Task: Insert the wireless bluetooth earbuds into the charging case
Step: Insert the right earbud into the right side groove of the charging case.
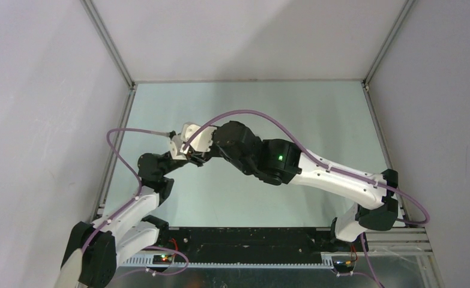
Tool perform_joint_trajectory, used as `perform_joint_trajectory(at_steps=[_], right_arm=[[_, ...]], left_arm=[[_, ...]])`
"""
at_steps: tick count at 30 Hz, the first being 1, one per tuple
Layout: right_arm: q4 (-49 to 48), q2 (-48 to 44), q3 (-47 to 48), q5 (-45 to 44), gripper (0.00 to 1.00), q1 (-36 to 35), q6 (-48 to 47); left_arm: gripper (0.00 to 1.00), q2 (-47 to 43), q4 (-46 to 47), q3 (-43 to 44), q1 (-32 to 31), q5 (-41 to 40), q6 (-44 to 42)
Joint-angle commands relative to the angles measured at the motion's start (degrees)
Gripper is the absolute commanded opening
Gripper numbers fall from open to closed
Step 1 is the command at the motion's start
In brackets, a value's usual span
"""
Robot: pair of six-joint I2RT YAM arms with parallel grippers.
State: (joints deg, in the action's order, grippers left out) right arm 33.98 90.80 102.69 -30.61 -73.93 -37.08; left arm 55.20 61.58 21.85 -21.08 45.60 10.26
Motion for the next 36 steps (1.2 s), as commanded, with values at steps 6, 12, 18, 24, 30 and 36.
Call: perform_joint_trajectory(at_steps=[6, 12, 18, 24, 30, 36], right_arm=[[-2.76, -1.3, 0.5, -1.39, 0.03, -0.85, 0.83], [-1.71, 0.12, 2.12, -1.39, 0.02, -1.7, 1.68], [-3.49, 1.38, 2.32, -3.92, 0.0, -2.04, 1.26], [-4.92, 1.79, 1.45, -5.03, 0.0, -2.0, 0.37], [-3.87, 0.92, 0.0, -3.2, 0.0, -2.55, 0.35], [-4.67, 0.21, -2.68, -3.14, 0.0, -3.3, -0.81]], left_arm=[[0.07, -0.19, 2.09, 0.97, 0.31, -0.75, 1.84], [0.07, -0.2, 2.24, 0.97, 0.34, -0.99, 1.71], [0.07, -0.58, 2.6, 0.87, 0.34, -0.59, 2.57], [0.08, -1.18, 2.96, 0.75, 0.45, -0.51, 3.19], [0.08, -1.12, 3.21, 0.7, 0.81, -0.72, 3.49], [0.09, -0.9, 3.75, 0.82, 0.97, -0.79, 4.07]])
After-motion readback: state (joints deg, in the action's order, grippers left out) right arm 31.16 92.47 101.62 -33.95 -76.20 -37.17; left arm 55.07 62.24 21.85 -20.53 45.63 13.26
